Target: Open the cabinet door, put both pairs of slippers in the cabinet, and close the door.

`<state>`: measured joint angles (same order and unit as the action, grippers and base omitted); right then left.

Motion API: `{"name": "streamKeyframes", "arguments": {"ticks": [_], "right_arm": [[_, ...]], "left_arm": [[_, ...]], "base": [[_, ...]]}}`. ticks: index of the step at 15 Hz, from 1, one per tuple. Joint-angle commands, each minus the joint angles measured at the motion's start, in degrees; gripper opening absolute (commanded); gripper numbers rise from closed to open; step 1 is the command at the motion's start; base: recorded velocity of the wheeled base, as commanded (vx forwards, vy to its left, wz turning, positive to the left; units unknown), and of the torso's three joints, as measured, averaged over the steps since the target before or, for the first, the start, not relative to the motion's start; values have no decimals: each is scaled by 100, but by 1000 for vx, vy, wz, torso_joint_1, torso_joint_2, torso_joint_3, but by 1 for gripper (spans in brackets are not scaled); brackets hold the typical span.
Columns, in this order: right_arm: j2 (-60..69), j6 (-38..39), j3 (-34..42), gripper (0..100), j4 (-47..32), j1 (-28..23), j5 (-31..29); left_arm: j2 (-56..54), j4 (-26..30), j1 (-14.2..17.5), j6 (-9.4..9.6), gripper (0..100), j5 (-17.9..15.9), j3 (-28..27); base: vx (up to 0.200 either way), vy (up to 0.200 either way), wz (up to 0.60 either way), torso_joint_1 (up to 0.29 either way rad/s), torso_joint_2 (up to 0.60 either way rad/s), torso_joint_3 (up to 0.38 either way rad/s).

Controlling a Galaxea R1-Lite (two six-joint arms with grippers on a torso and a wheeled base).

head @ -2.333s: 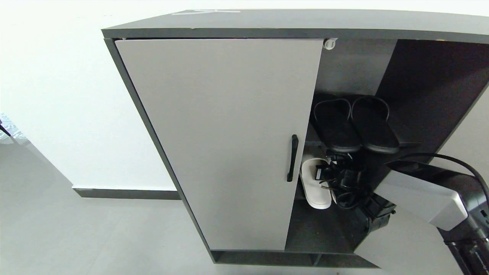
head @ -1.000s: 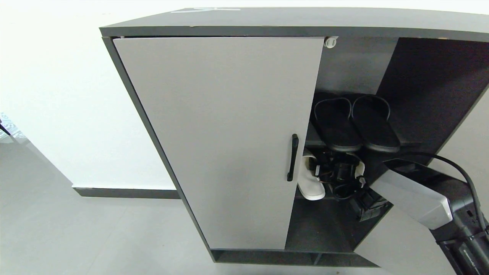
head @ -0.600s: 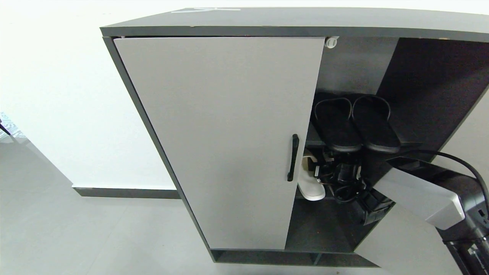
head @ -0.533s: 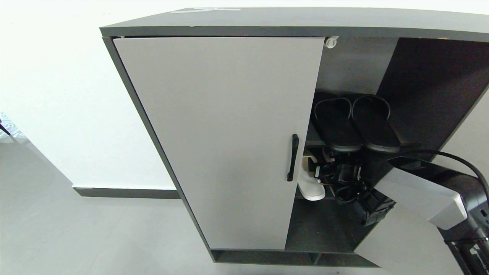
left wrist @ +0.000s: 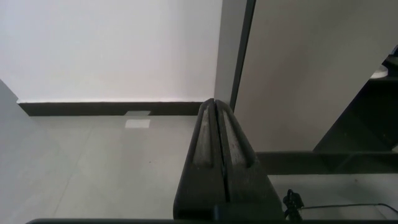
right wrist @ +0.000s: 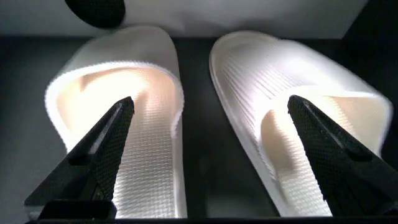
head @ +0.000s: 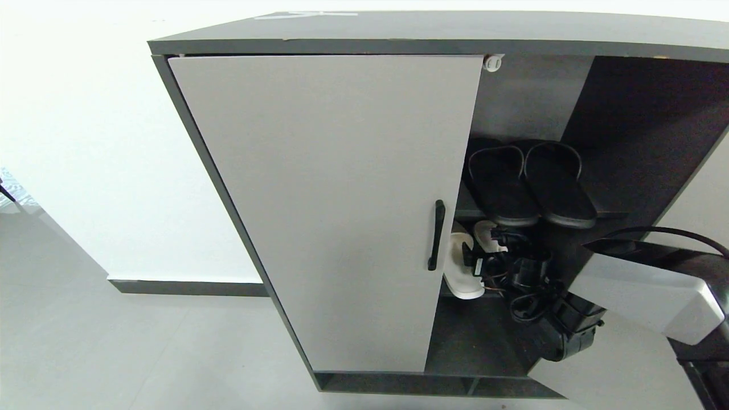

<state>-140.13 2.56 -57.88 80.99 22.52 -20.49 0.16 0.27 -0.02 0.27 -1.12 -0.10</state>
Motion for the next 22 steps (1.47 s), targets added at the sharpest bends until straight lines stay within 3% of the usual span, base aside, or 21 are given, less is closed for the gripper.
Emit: {"name": "streamKeyframes", "arguments": {"ticks": [1, 13, 17, 22], "right_arm": [[91, -10, 66, 100, 13, 34, 1], [135, -10, 655, 100, 531, 77, 10], [496, -10, 1350, 100, 901, 16, 133], [742, -27, 1640, 100, 901, -116, 151]], "left_arm": [[2, 0, -6, 0, 0, -2, 1], [2, 0, 2, 0, 0, -2, 1], [2, 0, 2, 0, 0, -2, 1], [2, 0, 2, 0, 0, -2, 1]], "base": [[0, 0, 0, 0, 0, 0], [0, 0, 0, 0, 0, 0], [0, 0, 0, 0, 0, 0], [-40, 0, 0, 0, 1, 0]]}}
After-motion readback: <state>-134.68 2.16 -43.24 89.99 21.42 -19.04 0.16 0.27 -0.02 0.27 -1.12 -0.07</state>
